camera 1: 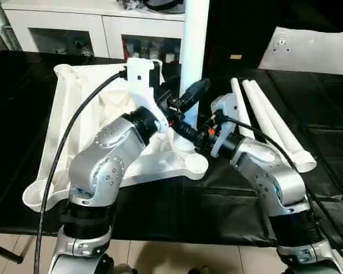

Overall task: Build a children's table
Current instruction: Pick table leg

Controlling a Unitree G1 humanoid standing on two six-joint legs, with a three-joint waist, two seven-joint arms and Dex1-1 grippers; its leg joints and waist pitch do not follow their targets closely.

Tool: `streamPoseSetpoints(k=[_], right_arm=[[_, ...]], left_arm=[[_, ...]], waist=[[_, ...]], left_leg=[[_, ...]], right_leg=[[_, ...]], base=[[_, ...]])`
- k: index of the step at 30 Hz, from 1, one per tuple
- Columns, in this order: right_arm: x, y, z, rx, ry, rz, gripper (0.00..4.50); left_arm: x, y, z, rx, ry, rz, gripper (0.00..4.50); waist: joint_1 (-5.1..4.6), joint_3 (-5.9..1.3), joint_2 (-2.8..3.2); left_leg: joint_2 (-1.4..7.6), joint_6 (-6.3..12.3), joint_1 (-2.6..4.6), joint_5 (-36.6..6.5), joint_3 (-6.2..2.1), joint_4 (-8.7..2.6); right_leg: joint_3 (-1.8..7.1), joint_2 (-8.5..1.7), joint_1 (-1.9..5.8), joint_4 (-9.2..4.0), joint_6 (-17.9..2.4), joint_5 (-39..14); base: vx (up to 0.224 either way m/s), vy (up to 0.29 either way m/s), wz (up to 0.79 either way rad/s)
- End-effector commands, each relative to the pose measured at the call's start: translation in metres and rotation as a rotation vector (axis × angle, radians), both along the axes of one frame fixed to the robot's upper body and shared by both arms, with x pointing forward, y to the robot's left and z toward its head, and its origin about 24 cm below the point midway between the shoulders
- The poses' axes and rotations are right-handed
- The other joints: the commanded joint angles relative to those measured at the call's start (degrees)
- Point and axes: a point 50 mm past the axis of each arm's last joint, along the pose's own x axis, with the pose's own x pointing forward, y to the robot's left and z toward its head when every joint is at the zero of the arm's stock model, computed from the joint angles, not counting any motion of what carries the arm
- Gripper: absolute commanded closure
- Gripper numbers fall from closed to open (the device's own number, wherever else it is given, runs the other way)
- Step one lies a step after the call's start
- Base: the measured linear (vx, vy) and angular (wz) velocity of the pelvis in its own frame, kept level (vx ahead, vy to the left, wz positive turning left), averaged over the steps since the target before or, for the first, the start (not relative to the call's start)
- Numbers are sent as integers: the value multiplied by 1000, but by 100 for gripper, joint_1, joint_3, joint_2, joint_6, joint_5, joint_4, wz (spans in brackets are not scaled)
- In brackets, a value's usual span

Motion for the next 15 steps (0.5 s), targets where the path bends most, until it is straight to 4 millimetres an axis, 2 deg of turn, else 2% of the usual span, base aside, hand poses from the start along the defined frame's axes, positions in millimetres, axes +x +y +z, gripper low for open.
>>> streamPoseSetpoints(k=[1,5,8,11,15], right_arm=[[3,-3,7,1,-36,-18,255],[3,-2,7,7,-30,-13,255],[3,-3,5,4,-28,-11,255],[3,-4,4,2,-27,-14,255],[3,-5,4,1,-28,-17,255]], left_arm=[[1,-1,-2,19,-2,2,179],[-1,-1,-6,175,-77,-35,179],[0,0,-12,279,-115,-44,179],[1,2,-12,296,-125,-39,218],[1,3,-13,302,-131,-39,241]], waist=[[-13,-433,-23],[-22,-433,-10],[-42,-436,23],[-44,-436,15],[-52,-436,11]], left_leg=[[182,79,-18,-440,0,-403],[184,85,-11,-417,-7,-413],[186,40,1,-430,-11,-415],[187,-4,-5,-443,-7,-418],[185,-2,-9,-458,-3,-415]], right_leg=[[252,-358,345,-458,-771,-1262],[252,-355,336,-454,-752,-1226],[255,-353,332,-442,-789,-1142],[256,-360,346,-435,-872,-1073],[261,-365,353,-430,-930,-1027]], base=[[0,0,0],[0,0,0],[0,0,0],[0,0,0],[0,0,0]])
